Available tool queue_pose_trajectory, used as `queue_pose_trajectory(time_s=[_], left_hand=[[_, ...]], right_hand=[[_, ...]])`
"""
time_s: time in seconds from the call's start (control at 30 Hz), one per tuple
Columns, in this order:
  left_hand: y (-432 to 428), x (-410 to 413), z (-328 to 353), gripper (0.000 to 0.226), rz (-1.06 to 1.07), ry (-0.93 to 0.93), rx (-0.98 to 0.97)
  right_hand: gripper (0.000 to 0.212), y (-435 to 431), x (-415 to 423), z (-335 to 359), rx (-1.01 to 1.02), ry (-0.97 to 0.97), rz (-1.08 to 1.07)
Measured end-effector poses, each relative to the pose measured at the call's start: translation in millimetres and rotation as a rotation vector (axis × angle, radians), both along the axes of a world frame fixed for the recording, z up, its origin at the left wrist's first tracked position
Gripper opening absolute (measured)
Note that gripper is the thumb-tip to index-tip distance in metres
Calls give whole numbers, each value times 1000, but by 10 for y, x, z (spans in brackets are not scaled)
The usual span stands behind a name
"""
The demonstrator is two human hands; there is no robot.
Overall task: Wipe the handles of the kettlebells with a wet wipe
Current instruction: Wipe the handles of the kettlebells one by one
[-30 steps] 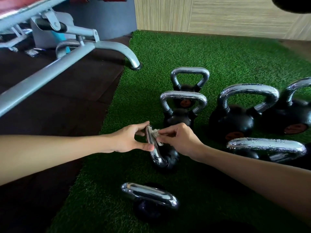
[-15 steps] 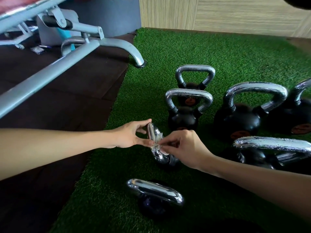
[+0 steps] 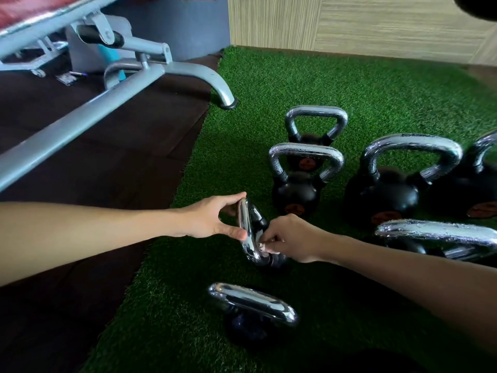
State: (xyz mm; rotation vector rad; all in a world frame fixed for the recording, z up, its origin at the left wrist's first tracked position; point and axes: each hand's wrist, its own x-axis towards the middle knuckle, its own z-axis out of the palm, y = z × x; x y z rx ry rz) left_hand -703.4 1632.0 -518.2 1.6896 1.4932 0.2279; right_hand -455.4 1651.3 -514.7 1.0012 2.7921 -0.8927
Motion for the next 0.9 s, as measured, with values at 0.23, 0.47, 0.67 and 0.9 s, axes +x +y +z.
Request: queue_pose_trajectory(time_s=[0.23, 0.47, 0.67, 0.9], left_hand=[[-40, -59, -27, 125, 0, 2, -18], [-85, -41, -38, 117, -3, -2, 3], [-81, -3, -10, 112, 1, -34, 3], [-50, -53, -40, 110, 9, -10, 3]], right_hand=[[17, 7, -17, 21, -308, 99, -149], [8, -67, -175, -92, -587, 259, -416], [13, 28, -300, -157, -665, 479, -682], [10, 8, -248, -124, -534, 397, -642]])
